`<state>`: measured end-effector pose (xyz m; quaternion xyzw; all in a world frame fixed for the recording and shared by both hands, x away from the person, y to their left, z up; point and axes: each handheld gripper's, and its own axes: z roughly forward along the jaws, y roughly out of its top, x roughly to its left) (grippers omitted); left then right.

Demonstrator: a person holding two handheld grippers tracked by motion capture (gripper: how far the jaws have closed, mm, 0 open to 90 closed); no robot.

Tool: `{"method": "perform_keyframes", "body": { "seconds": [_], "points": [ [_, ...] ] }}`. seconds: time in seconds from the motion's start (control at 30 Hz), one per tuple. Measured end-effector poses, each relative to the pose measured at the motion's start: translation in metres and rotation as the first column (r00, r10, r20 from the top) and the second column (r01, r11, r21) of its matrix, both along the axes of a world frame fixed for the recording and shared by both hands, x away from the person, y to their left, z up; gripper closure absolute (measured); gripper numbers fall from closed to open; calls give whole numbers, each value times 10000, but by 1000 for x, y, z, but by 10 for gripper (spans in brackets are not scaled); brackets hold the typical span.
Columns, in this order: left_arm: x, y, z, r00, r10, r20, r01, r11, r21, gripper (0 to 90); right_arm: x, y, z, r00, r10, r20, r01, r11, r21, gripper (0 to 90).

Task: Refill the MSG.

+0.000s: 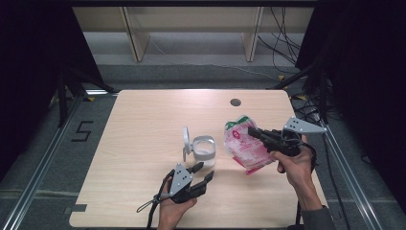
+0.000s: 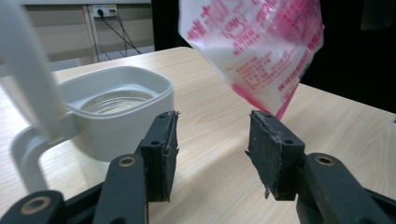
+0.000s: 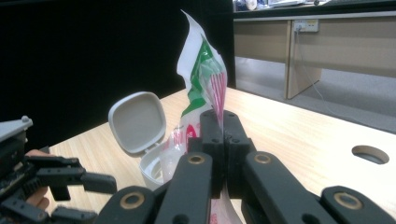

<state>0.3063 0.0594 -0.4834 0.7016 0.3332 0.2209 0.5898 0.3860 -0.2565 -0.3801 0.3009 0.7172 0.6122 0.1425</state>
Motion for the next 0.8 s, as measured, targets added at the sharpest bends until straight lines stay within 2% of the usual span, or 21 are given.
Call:
{"method": "perform_keyframes", "body": {
  "seconds": [0.03, 0.1, 0.13, 0.23, 0.27, 0.33, 0.37, 0.4, 0.53, 0.57, 0.6, 0.63, 0.67, 0.73, 0.77, 0.8],
  "points": [
    [0, 3, 1, 10000, 4, -10, -4, 9998, 203, 515, 0, -1, -2, 9999, 15, -122, -14, 10000, 78, 900],
    [0, 4, 0, 9998, 150, -140, -150, 9999, 56, 515, 0, -5, -7, 9999, -60, -160, 60, 10000, -23, 900],
    [0, 6, 0, 9998, 155, -126, -154, 9999, 47, 515, 0, -5, -9, 9995, -11, -319, 15, 9999, 128, 900],
    [0, 10, 0, 9995, 299, -78, -300, 9995, -25, 515, 0, -11, -18, 9990, -145, -422, 135, 9996, -249, 900],
    [1, 13, 2, 9998, 202, 58, -204, 9994, 271, 515, 1, -13, -20, 9986, -253, -455, 242, 9994, -248, 900],
    [1, 15, 2, 9995, 314, -5, -314, 9993, 185, 514, 1, -18, -21, 9984, -303, -467, 299, 9995, -109, 900],
    [2, 15, 1, 9996, 267, 110, -269, 9995, 156, 513, 0, -21, -20, 9988, -358, -327, 350, 9991, -244, 900],
    [2, 16, 1, 9994, 354, 30, -355, 9993, 101, 513, -2, -21, -20, 9979, -374, -529, 365, 9992, -184, 900],
    [2, 19, 2, 9993, 385, 20, -385, 9989, 284, 501, -4, -28, -20, 9988, -417, -273, 409, 9988, -284, 900],
    [2, 20, 1, 9992, 391, 8, -391, 9989, 272, 497, -6, -28, -20, 9980, -494, -402, 484, 9985, -268, 900],
    [2, 20, 1, 9989, 469, -50, -468, 9987, 209, 494, -6, -30, -20, 9989, -421, -228, 412, 9985, -373, 900],
    [2, 20, 1, 9989, 458, -46, -457, 9987, 234, 492, -8, -31, -20, 9982, -365, -476, 352, 9990, -267, 900],
    [2, 21, 1, 9991, 421, -39, -420, 9988, 264, 492, -8, -33, -20, 9991, -361, -228, 352, 9986, -395, 900],
    [2, 22, 1, 9989, 459, -29, -458, 9986, 261, 490, -12, -37, -19, 9984, -441, -349, 424, 9979, -483, 900],
    [1, 21, 1, 9982, 571, -196, -568, 9983, 115, 490, -13, -40, -20, 9985, -446, -301, 434, 9983, -400, 900],
    [2, 22, 1, 9985, 532, -92, -529, 9983, 230, 490, -13, -43, -20, 9984, -476, -315, 464, 9982, -388, 900]
  ]
}}
